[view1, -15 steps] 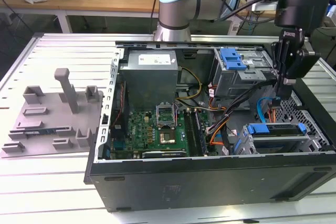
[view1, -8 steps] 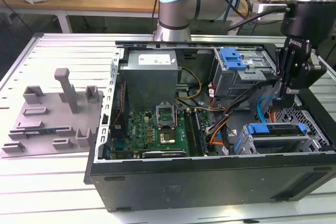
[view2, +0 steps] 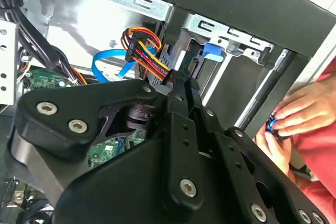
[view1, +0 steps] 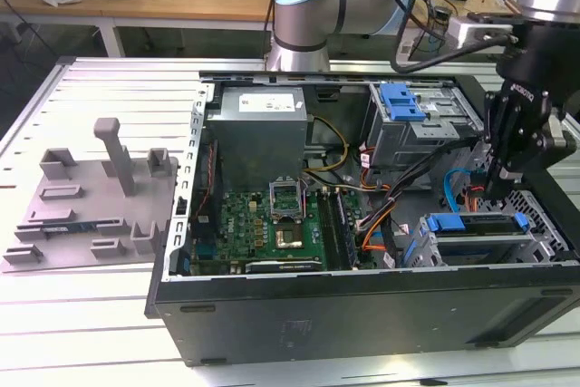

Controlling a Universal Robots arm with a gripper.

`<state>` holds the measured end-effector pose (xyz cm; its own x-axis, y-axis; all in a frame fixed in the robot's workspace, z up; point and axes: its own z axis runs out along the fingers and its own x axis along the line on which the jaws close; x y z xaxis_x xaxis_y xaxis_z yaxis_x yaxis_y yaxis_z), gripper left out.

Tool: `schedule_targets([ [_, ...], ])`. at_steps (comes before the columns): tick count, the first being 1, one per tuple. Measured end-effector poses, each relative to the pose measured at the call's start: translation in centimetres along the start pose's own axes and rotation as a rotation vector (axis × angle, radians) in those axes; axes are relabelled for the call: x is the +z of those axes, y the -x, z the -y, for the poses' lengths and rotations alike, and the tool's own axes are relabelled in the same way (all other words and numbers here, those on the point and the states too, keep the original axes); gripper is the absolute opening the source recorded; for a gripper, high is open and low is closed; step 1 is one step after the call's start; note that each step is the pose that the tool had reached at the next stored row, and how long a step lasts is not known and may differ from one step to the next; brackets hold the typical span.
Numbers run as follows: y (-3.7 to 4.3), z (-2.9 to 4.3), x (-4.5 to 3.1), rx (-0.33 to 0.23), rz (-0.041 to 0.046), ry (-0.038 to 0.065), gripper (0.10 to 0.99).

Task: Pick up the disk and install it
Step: 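Insert the first disk wire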

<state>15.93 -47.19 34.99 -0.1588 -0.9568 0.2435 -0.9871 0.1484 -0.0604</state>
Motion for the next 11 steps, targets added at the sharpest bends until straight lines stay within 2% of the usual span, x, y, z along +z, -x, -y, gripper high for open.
schedule_targets([
  [4, -0.47, 0.19, 0.13, -0.003, 0.0276, 0.004, 0.169],
  [11, -0.71, 0.31, 0.15, -0.032, 0.0286, 0.013, 0.169],
])
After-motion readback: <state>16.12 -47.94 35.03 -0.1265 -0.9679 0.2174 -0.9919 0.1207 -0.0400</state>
